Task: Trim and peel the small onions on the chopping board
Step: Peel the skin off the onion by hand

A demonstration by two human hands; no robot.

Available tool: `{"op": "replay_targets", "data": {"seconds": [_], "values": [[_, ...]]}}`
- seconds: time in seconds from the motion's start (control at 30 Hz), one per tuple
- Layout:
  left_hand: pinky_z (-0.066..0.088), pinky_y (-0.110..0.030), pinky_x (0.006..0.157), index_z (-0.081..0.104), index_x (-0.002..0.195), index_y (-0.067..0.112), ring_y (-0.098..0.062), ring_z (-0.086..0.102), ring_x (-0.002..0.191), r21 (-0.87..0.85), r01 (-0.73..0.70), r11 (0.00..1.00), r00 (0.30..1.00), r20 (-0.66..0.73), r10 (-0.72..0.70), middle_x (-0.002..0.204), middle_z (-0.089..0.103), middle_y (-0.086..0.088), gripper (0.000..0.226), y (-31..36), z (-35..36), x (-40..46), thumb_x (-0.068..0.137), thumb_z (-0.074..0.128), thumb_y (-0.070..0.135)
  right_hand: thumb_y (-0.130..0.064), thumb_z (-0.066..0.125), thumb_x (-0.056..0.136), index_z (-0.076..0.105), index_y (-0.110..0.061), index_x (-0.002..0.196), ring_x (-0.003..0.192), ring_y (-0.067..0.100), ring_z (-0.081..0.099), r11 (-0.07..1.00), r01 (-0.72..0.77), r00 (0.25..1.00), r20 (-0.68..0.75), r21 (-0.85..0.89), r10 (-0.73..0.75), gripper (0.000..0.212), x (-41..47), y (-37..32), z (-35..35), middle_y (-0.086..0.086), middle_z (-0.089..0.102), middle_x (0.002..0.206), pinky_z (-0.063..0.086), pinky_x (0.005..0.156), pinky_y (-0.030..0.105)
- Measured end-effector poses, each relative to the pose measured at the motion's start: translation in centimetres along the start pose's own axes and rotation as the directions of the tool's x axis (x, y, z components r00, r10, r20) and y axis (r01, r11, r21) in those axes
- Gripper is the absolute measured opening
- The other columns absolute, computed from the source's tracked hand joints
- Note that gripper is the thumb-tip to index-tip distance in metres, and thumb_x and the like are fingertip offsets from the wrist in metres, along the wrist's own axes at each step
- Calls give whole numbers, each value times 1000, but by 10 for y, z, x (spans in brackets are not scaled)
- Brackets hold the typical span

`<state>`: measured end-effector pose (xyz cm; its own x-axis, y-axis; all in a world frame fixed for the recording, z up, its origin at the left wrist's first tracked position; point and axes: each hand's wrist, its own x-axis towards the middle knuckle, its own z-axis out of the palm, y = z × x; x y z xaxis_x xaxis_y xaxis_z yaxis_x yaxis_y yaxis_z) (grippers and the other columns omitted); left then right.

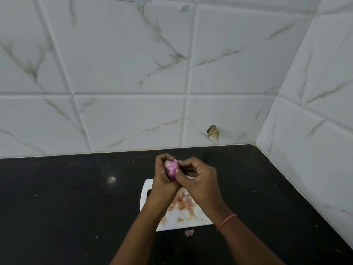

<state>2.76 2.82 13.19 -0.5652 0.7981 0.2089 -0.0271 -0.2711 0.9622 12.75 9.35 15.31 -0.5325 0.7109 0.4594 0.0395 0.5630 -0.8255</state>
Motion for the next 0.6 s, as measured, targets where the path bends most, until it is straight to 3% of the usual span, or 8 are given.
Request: {"op": "replay_targets", "data": {"seconds": [0.23, 0.33, 0.47, 0.6], "values": [[60, -45, 86, 45, 117, 20, -31, 64, 104, -31, 32, 999, 999, 18, -31, 115, 56, -10, 63, -4, -4, 2, 70, 71, -13, -3, 70, 84, 72, -18, 95, 87, 4, 68, 999, 13, 1000, -28, -30, -14, 18, 3, 2, -3, -13, 70, 86, 56, 76, 17], [60, -44, 85, 45, 116, 19, -31, 65, 104, -15, 21, 1000, 1000, 6, -21, 115, 56, -10, 62, -4, -5, 3, 74, 69, -21, -11, 71, 85, 71, -16, 95, 87, 4, 69, 999, -26, 1000, -17, 25, 26, 11, 2, 1, -2, -11, 71, 87, 56, 76, 18], [60, -34, 81, 45, 115, 14, -20, 66, 94, -18, -4, 1000, 1000, -1, 4, 111, 57, -11, 57, -1, -2, 1, 71, 73, -10, -19, 77, 81, 72, -13, 98, 86, 6, 70, 999, -40, 999, -21, 22, 40, 19, -1, -1, 1, -6, 73, 90, 59, 77, 23], [60, -34, 81, 45, 113, 14, -19, 66, 92, 4, -28, 1000, 999, -21, 28, 109, 58, -10, 57, 1, 1, 1, 67, 74, 0, -16, 75, 81, 73, -13, 97, 84, 7, 70, 1000, -3, 999, -46, 6, 3, 17, 0, -1, 0, -5, 73, 88, 59, 76, 23]]}}
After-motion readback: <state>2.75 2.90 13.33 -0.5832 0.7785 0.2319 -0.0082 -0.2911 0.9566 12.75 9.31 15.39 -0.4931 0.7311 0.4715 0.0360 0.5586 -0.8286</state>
